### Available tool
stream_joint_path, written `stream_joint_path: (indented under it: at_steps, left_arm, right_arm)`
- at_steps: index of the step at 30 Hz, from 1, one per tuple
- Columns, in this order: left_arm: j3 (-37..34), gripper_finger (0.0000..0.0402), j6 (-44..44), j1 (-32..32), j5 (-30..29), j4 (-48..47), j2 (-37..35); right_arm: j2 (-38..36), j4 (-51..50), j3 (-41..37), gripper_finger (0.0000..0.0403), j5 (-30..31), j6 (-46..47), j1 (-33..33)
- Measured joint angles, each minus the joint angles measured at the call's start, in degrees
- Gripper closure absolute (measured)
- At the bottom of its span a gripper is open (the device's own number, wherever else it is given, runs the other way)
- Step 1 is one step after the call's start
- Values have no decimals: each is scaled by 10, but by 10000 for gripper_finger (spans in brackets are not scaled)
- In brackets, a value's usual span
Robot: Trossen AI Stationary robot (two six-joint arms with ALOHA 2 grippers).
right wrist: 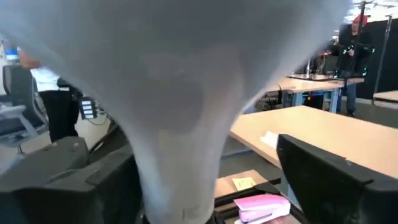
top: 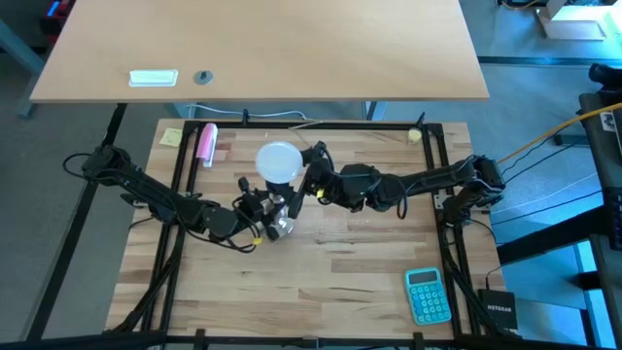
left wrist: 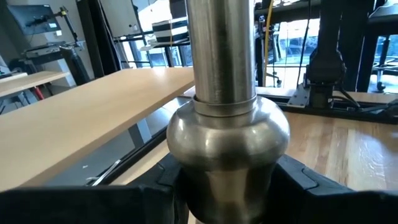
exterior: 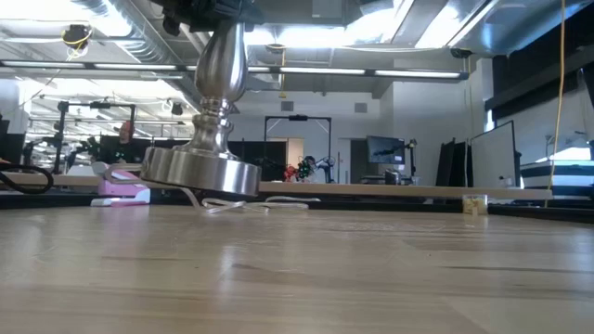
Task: Screw lightbulb
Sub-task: Remove the light bulb from the lamp
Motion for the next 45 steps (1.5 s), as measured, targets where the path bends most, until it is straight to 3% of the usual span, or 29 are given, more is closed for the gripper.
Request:
stream_joint_path:
  at_steps: [3,7,10,14,19,23,25,28,40,42,45]
  left_arm:
    - [0,272,0,0,0,-2,0]
    - [0,272,5,-4,2,-11,0]
    - [0,272,19,-11,9,-11,0]
    - [1,272,56,-20,49,14,-1]
    - [1,272,96,-33,216,54,-1]
    - [1,272,78,-26,367,55,-1]
    - [1,272,69,-18,411,56,-1]
    - [1,272,66,-11,427,57,-2]
    - [-1,272,49,-3,391,52,-2]
    - [-1,272,50,-3,387,52,-2]
    - [-1,272,50,-3,383,52,-2]
  right_arm:
    - [0,3,0,128,-4,-16,7]
    - [-2,-6,0,260,-5,-46,18]
    - [-12,-20,0,255,-17,-84,29]
    - [-31,-42,-2,255,-81,-93,34]
    - [-59,-84,-2,255,-240,-62,33]
    - [-63,-94,-2,255,-375,-48,30]
    - [-63,-89,-2,255,-413,-52,30]
    - [-63,-78,-2,255,-469,-63,29]
    - [-66,-115,0,254,-351,-60,27]
    - [-66,-115,1,214,-331,-61,27]
    - [-67,-122,1,117,-301,-61,27]
